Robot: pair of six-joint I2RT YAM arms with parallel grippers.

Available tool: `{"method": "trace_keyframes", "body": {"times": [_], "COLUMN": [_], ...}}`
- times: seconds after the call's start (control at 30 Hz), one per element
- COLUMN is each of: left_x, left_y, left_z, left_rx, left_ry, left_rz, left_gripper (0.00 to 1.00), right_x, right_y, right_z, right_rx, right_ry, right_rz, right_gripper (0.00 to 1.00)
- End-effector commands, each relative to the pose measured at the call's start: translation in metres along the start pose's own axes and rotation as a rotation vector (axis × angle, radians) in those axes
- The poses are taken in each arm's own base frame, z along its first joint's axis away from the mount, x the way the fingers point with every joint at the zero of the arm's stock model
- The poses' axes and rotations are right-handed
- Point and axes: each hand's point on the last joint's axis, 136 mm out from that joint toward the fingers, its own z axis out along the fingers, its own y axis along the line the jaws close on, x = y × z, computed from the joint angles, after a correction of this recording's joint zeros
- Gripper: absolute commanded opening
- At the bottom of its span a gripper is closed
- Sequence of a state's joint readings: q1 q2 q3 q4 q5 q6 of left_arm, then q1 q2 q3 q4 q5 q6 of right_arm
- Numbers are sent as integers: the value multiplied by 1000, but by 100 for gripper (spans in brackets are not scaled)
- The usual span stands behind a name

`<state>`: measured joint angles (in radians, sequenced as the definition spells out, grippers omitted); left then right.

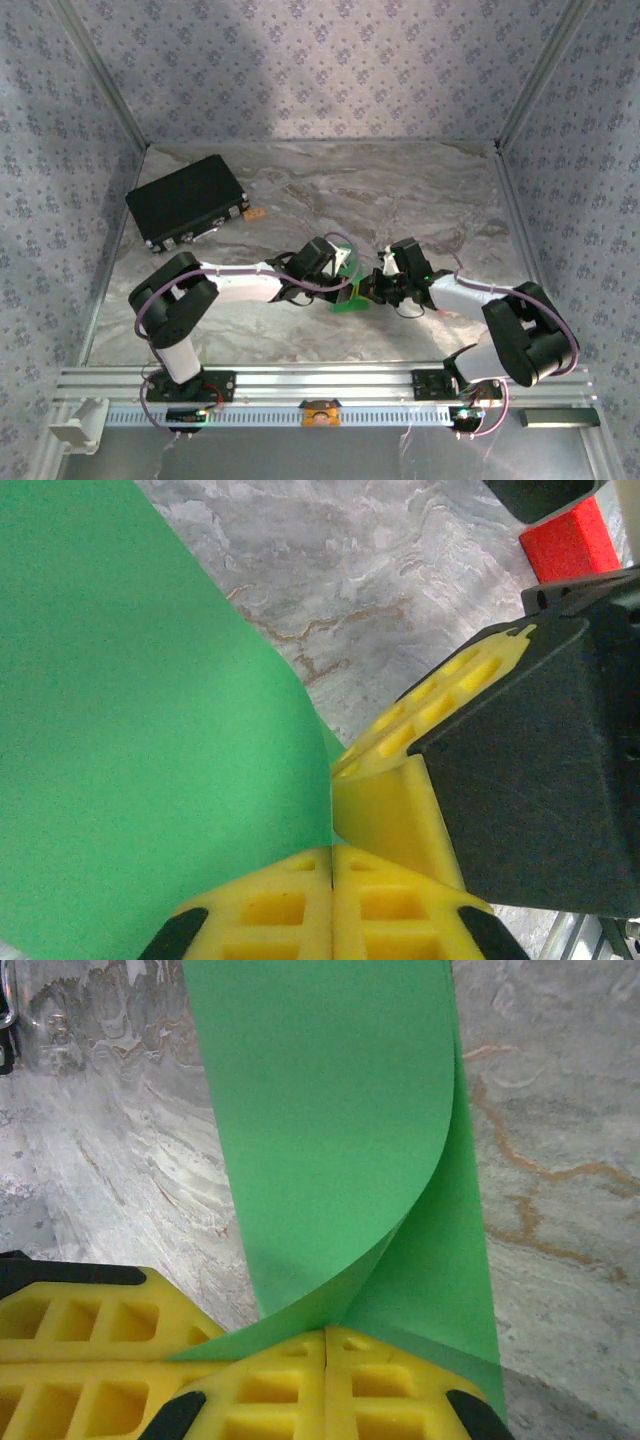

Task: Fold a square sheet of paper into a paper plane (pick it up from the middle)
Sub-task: Fold the triangle a second time at the center of the table.

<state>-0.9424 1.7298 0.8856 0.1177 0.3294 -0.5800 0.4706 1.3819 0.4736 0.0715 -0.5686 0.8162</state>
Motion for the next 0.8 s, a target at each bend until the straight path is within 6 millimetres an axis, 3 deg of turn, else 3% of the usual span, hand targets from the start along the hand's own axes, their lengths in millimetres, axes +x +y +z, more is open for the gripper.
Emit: {"method": "trace_keyframes", "body": {"times": [0.0, 0.43, 0.63, 0.77], "left_x": [-11, -14, -13, -15], "left_y": [-9, -12, -2, 8], "left_z": [-1, -6, -8, -8], "left_rx": [41, 46, 32, 36], "left_ry": [-24, -33, -26, -18], "left_rz": [20, 22, 8, -8], "left_gripper": [4, 0, 0, 0], "right_x": [5, -1, 9, 10], "right_y": [-10, -26, -51, -54], "right_z": [1, 8, 10, 7], "right_rx": [27, 80, 185, 204], "right_ry": [14, -10, 26, 33], "right_rz": [31, 68, 72, 65], "right_gripper": [2, 1, 0, 0]}}
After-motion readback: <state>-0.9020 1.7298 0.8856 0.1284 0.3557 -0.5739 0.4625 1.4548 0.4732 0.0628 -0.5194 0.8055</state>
